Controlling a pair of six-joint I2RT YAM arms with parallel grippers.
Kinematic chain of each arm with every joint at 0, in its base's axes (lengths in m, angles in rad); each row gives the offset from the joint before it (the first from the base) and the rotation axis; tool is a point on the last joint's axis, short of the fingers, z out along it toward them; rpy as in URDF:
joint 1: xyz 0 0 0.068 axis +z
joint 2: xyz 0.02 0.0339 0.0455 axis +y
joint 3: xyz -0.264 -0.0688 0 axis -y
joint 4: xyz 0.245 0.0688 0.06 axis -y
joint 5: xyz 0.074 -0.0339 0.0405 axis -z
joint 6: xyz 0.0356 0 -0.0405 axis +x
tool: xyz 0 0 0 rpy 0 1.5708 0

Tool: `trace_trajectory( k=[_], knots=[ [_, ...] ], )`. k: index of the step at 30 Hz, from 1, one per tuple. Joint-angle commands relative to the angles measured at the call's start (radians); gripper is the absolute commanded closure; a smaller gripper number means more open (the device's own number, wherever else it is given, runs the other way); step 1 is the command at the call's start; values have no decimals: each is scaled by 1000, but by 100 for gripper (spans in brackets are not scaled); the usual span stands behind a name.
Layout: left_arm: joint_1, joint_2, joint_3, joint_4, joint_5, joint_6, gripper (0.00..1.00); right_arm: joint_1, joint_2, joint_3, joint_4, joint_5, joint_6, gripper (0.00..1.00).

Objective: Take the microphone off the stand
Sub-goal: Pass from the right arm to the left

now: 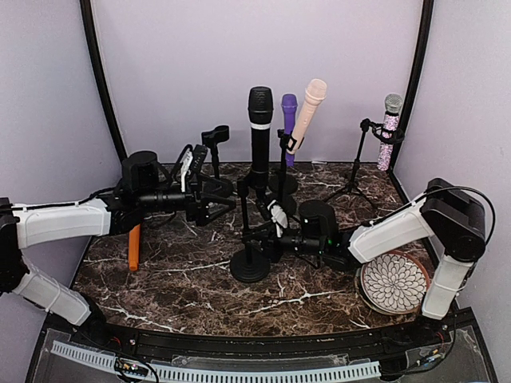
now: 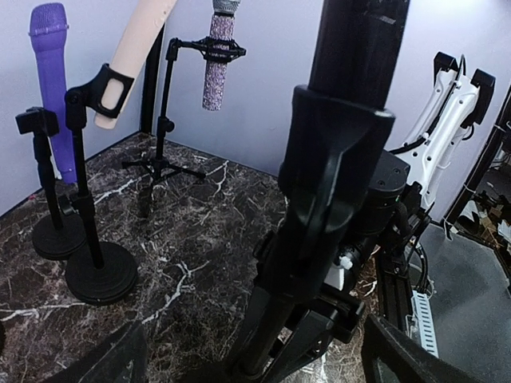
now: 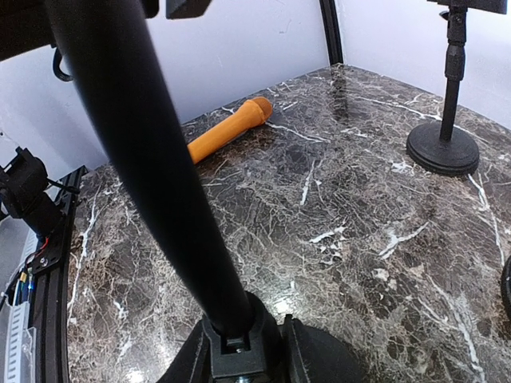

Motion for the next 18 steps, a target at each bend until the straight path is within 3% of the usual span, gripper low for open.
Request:
trace_trajectory(
  k=[1,9,13,18],
  knots=[
    [-28,65,24,68,37,16,5,14,1,44,146,-15,-18,100],
    [-59,119,33,78,-13,60,14,24,26,32,157,-11,-17,100],
    [-64,141,31,111,-12,50,33,27,28,22,158,-4,-16,100],
    [-73,166,36,112,-24,70,48,27,16,10,154,11,-21,100]
  ],
)
